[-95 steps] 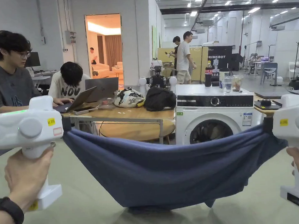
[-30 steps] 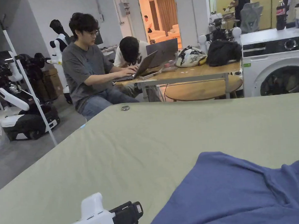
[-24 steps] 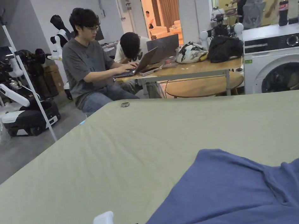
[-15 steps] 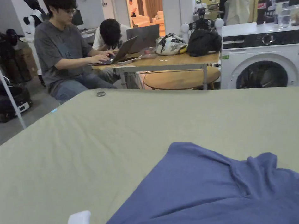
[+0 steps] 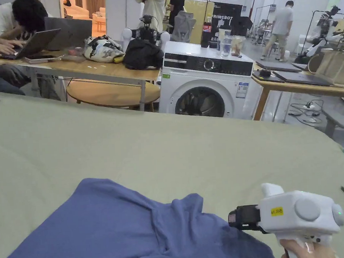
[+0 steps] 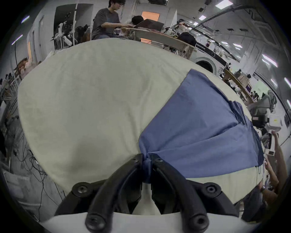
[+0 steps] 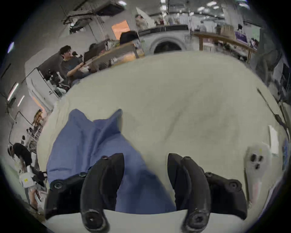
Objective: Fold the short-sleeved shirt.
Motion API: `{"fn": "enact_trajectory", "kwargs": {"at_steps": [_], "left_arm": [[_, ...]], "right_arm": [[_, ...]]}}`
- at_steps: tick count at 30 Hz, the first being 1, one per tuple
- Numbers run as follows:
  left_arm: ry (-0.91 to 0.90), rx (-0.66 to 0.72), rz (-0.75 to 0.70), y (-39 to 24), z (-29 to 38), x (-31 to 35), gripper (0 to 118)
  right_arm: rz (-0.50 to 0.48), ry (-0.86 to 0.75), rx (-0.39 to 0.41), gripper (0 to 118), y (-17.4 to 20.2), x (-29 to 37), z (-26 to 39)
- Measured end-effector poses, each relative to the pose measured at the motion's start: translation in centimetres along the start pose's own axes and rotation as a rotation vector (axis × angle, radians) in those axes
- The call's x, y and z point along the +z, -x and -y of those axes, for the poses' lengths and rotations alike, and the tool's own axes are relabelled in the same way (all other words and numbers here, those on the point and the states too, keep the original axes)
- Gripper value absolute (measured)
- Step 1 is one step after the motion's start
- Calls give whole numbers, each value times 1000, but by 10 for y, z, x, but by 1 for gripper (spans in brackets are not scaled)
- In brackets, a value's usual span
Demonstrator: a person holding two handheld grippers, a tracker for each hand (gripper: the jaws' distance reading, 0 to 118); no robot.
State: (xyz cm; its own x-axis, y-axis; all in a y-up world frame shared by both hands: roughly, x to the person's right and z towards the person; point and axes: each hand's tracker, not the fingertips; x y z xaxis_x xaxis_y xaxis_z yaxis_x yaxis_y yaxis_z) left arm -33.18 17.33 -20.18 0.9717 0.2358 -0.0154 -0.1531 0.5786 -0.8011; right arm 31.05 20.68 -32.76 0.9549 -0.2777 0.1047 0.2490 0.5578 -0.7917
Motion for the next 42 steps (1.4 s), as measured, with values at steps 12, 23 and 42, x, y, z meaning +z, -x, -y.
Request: {"fn": "enact_trajectory", "kwargs": {"at_steps": [12, 23, 42], "left_arm": [[13, -34, -25, -7, -5, 0, 3], [-466, 8, 203, -23, -49, 92, 3], [-764, -333, 103, -148, -379, 172, 3]], "right_arm": [[83, 37, 138, 0, 16, -16, 5], [44, -368, 182, 0, 60, 145, 2], [312, -789, 155, 0, 115, 321, -173]]}}
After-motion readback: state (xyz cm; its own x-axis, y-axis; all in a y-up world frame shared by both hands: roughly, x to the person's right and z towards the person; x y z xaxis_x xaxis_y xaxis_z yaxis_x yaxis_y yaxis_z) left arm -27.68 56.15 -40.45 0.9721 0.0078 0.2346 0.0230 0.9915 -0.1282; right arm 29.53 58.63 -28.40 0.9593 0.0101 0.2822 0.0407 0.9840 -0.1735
